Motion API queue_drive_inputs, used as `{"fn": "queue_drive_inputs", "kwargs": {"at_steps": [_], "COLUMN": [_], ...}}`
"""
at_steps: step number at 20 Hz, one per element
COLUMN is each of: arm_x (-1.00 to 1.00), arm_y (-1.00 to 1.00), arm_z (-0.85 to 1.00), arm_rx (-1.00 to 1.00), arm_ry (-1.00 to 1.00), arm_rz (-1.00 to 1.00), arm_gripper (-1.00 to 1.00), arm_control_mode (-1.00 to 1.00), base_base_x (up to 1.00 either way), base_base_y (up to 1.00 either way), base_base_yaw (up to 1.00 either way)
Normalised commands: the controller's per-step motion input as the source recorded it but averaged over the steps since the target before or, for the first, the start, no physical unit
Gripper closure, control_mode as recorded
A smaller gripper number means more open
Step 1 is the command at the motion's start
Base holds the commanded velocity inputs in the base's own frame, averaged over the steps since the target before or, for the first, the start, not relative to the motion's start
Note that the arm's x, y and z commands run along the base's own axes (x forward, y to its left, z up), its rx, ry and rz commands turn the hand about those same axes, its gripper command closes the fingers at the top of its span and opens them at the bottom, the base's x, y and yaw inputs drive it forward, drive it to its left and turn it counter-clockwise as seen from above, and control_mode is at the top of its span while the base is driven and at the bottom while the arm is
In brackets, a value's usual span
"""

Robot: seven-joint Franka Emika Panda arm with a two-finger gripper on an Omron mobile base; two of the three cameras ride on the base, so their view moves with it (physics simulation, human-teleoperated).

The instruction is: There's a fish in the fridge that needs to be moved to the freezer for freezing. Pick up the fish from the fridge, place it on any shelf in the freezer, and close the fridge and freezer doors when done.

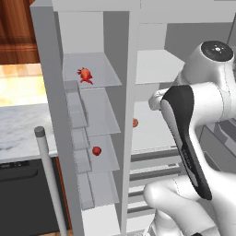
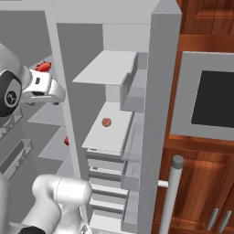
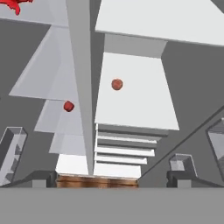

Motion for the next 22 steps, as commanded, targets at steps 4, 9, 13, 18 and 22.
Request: {"fn": "queue_drive_inputs", "kwargs": {"at_steps": [4,9,13,18,22], "arm_x": [-0.09,-0.2,-0.28,-0.34,-0.2], "arm_y": [-0.13,-0.19,-0.18,-0.16,0.0], "arm_z": [-0.36,-0.2,0.0,0.0,0.0], "arm_rx": [0.03,0.03,0.01,0.07,0.12], "arm_ry": [-0.03,-0.03,-0.04,0.0,0.0], "arm_rz": [-0.06,-0.11,-0.19,-0.13,0.01], "arm_gripper": [-1.0,-1.0,-1.0,-1.0,-1.0], "arm_control_mode": [-1.0,-1.0,-1.0,-1.0,-1.0], "base_base_x": [0.0,0.0,0.0,0.0,0.0], "base_base_y": [0.0,0.0,0.0,0.0,0.0], "base_base_yaw": [0.0,0.0,0.0,0.0,0.0]}}
